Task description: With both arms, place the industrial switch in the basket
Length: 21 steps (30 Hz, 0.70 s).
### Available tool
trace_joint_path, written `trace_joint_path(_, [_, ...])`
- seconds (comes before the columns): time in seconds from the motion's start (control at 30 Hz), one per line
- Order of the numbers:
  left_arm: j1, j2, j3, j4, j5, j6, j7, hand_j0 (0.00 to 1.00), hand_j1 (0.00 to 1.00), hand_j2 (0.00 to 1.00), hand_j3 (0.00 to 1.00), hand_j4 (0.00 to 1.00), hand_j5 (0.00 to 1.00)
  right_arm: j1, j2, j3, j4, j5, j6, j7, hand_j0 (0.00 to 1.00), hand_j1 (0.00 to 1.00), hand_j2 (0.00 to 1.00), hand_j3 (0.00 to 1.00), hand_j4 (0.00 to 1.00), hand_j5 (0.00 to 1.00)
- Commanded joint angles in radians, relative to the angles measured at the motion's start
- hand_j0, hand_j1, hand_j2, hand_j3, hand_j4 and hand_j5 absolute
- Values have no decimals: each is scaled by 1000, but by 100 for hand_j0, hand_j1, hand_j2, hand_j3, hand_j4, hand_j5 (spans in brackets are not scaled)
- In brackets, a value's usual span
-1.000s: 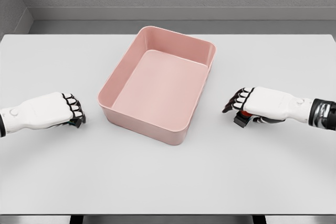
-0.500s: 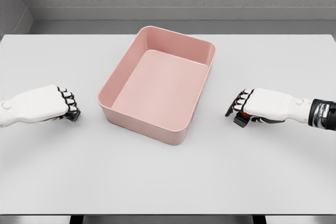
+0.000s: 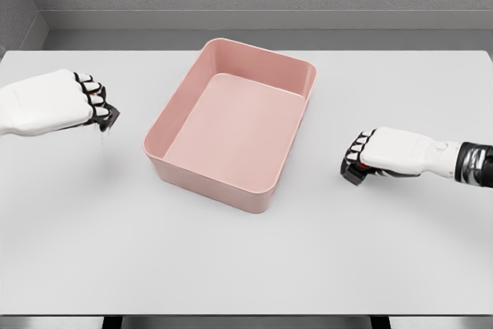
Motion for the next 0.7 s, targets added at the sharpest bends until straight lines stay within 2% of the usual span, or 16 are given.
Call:
trace_joint_path(0.0, [-3,-15,-3,-3,9,1,1,34,34,34,34,34,34,-2,-1,-5,1,-7,2,1,57,57,57,57,57,57])
trace_joint_path(0.47, [-97,-134,-15,-3,7,1,-4,34,34,34,34,34,34,-41,0,-8,2,-18,2,1,53,53,53,53,53,53])
trace_joint_path(0.63, [-123,-177,-37,-4,6,1,-39,34,34,34,34,34,34,-63,-1,-8,2,-25,2,1,53,53,53,53,53,53])
trace_joint_path(0.67, [-146,-186,-66,-4,6,1,-39,34,34,34,34,34,34,-64,0,-8,2,-25,2,1,52,52,52,52,52,52])
